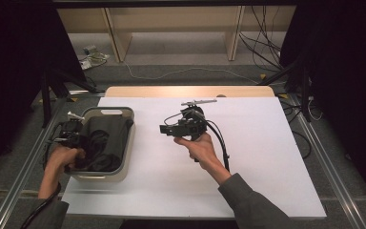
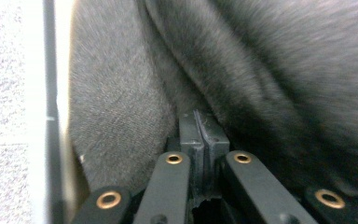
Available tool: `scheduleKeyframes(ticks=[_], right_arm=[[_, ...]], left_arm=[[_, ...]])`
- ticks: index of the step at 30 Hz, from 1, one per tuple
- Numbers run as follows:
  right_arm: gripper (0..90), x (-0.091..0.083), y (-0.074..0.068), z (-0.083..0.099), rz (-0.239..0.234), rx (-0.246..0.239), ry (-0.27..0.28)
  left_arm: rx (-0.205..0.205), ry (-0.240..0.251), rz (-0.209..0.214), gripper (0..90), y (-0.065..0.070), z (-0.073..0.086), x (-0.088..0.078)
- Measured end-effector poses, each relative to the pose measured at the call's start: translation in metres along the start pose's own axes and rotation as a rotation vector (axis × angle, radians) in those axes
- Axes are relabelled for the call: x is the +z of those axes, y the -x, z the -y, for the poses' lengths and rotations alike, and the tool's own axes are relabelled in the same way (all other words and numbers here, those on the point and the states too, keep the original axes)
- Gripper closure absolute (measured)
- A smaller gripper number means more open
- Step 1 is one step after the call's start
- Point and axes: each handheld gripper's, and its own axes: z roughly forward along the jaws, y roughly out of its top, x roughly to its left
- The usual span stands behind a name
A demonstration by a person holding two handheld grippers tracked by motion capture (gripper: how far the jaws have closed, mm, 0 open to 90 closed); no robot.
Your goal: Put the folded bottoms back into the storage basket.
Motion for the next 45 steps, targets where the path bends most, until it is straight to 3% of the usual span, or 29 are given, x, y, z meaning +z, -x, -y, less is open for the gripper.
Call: scheduleKeyframes(ticks=[2,8,13,19,20,23,25,28,29,30,31,34,36,39,44,45], right_arm=[[20.1,-0.005,0.003,0.003,0.004,-0.003,0.002],[19.9,-0.021,0.012,0.016,0.028,-0.031,0.009],[19.8,-0.031,0.022,0.027,0.061,-0.055,0.007],[19.7,-0.043,0.037,0.04,0.077,-0.035,0.01],[19.7,-0.045,0.041,0.044,0.08,-0.03,0.011],[19.7,-0.049,0.047,0.05,0.09,-0.019,0.004],[19.7,-0.051,0.05,0.052,0.096,-0.014,0.003],[19.7,-0.054,0.053,0.054,0.11,-0.017,0.001],[19.7,-0.055,0.054,0.054,0.123,-0.025,0.006],[19.7,-0.056,0.054,0.055,0.13,-0.028,0.006],[19.7,-0.057,0.055,0.055,0.129,-0.029,0.005],[19.7,-0.058,0.055,0.056,0.125,-0.028,0.005],[19.7,-0.058,0.054,0.056,0.125,-0.029,0.004],[19.7,-0.06,0.053,0.057,0.129,-0.033,0.004],[19.7,-0.061,0.054,0.057,0.136,-0.034,0.008],[19.8,-0.061,0.055,0.058,0.139,-0.031,0.01]], left_arm=[[-0.004,0.013,0.004,86.2,0.0,-0.001,-0.005],[-0.022,0.109,0.034,60.2,0.002,-0.008,-0.039],[-0.029,0.152,0.061,49.0,0.012,-0.012,-0.056],[-0.022,0.172,0.107,37.1,0.023,-0.016,-0.061],[-0.031,0.168,0.179,35.6,0.026,-0.017,-0.059],[-0.008,0.151,0.18,33.4,0.034,-0.017,-0.055],[0.006,0.136,0.175,37.8,0.037,-0.017,-0.05],[0.022,0.121,0.157,52.3,0.04,-0.015,-0.043],[0.052,0.098,0.139,57.5,0.043,-0.014,-0.037],[0.052,0.098,0.139,62.3,0.043,-0.014,-0.037],[0.062,0.077,0.108,68.2,0.042,-0.012,-0.03],[0.064,0.053,0.11,78.3,0.041,-0.009,-0.023],[0.075,0.013,0.111,82.7,0.041,-0.005,-0.007],[0.093,0.004,0.097,85.3,0.045,-0.003,0.005],[0.112,0.018,0.048,85.7,0.051,-0.002,0.014],[0.104,0.04,0.038,85.7,0.05,-0.002,0.018]])
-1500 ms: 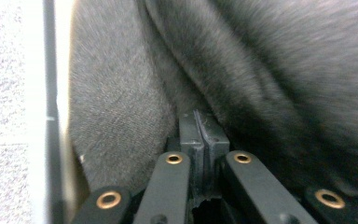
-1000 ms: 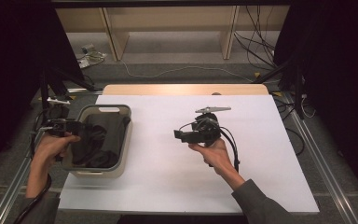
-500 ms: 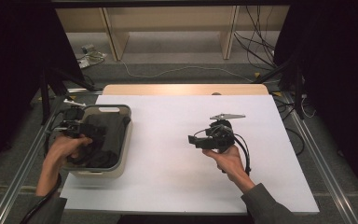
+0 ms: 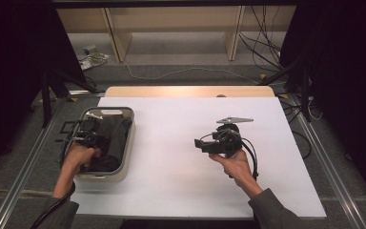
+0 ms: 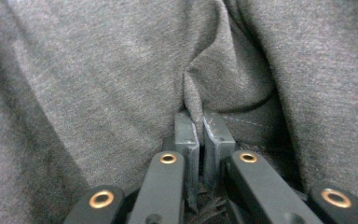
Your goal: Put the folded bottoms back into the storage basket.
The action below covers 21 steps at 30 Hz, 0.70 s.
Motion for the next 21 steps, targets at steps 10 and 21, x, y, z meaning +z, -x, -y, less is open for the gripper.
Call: scheduleKeyframes(ticks=[10,21], right_arm=[[19.8,-0.002,-0.001,0.0,-0.003,-0.005,0.001],[19.8,-0.011,0.003,-0.001,-0.005,0.002,0.038]], left_arm=[[-0.037,0.037,0.044,80.5,-0.006,-0.002,-0.011],[-0.013,0.073,0.051,64.9,0.003,-0.008,-0.028]])
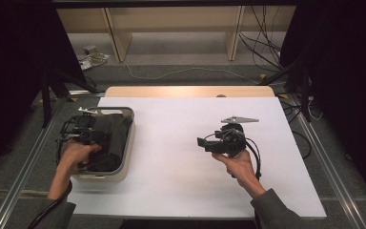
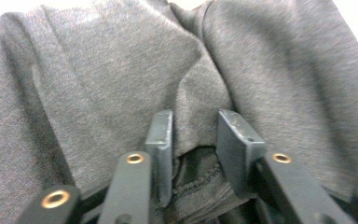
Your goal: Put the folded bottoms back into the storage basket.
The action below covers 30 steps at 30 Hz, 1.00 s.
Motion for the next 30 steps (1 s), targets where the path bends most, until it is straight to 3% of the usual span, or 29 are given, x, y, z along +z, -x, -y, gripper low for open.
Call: scheduleKeyframes(ticks=[10,14,21,25,28,30], right_arm=[[19.8,-0.005,0.005,0.002,0.005,0.007,0.007],[19.7,-0.005,0.005,0.003,0.006,0.011,0.006],[19.8,-0.005,0.005,0.003,0.004,0.011,0.003],[19.9,-0.005,0.005,0.004,0.006,0.011,0.002],[19.9,-0.005,0.005,0.004,0.005,0.011,0.002],[20.0,-0.005,0.004,0.004,0.006,0.01,0.0]], left_arm=[[-0.041,0.069,0.051,49.9,0.006,-0.008,-0.025],[-0.03,0.068,0.048,42.6,0.014,-0.011,-0.03],[0.001,0.077,0.1,40.3,0.034,-0.016,-0.032],[0.038,0.054,0.115,56.6,0.043,-0.013,-0.02],[0.05,0.036,0.106,75.3,0.044,-0.012,-0.015],[0.061,0.014,0.074,84.8,0.044,-0.009,-0.005]])
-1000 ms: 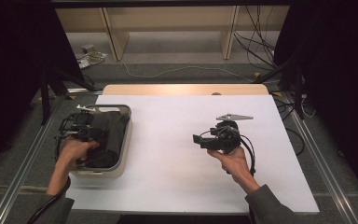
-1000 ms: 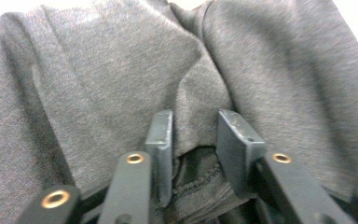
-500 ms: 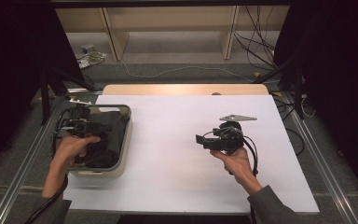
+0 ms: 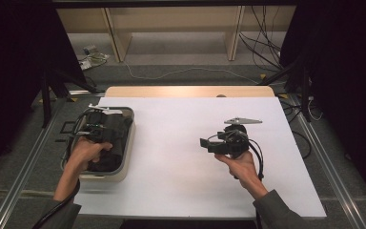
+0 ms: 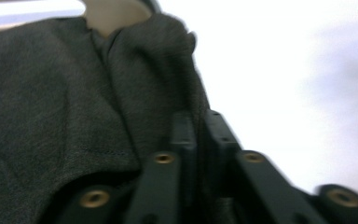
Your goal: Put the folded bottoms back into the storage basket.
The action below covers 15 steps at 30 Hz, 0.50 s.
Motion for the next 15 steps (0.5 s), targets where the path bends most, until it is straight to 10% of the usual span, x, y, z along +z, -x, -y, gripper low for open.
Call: scheduleKeyframes(ticks=[15], right_arm=[[20.2,0.003,-0.002,0.002,0.004,-0.01,-0.013]], left_arm=[[0.046,-0.149,-0.095,87.0,-0.003,0.014,0.06]])
